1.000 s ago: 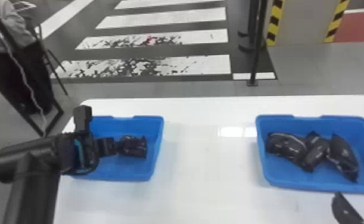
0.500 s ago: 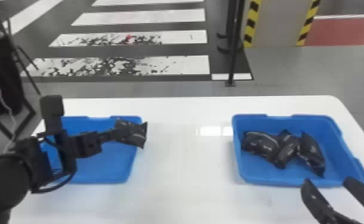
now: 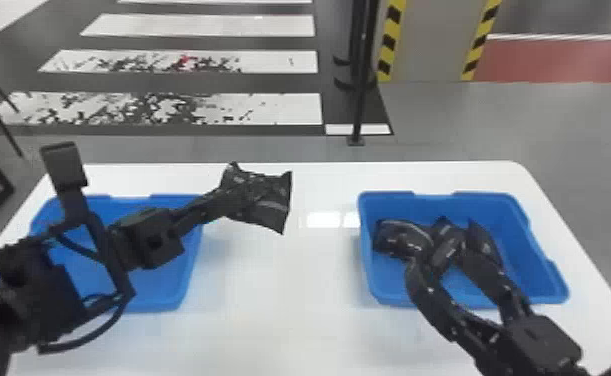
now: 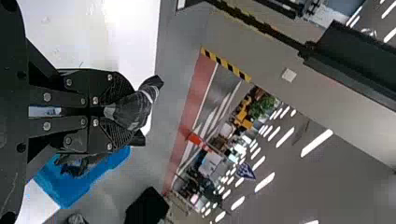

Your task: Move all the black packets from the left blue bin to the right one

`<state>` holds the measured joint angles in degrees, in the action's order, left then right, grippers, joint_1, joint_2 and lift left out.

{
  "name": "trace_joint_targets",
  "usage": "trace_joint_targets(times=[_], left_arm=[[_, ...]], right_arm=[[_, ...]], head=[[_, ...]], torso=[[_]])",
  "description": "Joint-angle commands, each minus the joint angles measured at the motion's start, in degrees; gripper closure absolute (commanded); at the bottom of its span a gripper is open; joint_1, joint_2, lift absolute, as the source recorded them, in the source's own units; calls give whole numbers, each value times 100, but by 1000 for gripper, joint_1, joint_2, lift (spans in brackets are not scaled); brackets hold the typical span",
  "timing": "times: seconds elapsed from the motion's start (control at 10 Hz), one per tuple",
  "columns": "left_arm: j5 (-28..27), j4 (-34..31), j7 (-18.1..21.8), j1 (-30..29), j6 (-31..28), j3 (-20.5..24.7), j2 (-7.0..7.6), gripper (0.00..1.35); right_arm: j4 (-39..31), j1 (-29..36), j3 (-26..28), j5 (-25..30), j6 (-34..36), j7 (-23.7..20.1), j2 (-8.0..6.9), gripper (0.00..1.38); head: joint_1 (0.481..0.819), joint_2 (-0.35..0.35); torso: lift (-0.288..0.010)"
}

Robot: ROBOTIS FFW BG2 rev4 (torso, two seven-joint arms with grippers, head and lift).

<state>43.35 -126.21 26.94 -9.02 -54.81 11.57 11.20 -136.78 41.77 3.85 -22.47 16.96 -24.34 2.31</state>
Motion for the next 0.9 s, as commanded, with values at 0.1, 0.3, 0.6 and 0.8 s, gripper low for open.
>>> trace_joint_targets(times=[0.1,0.3,0.6,0.8], left_arm=[[406,-84,57,-40,95,-357,-48,1202],[429,-84,66,16,67,-563,-57,1202],[452,-84,75,72,11,-814,-101,1202],[601,-70,75,100,-88,-1020,-118,1202]], right_arm=[[340,-479,-271,-850,540,-361,103,257],[425,-676,-533,-1341,554,-466,182,262],[495,-887,-785,-1741,554,-466,270,288],[608,-1028,-945,-1901,554,-449,305,533]], head=[[695,-20],[695,-10],[695,2],[695,-3]], torso=[[-154],[-154],[-154],[-154]])
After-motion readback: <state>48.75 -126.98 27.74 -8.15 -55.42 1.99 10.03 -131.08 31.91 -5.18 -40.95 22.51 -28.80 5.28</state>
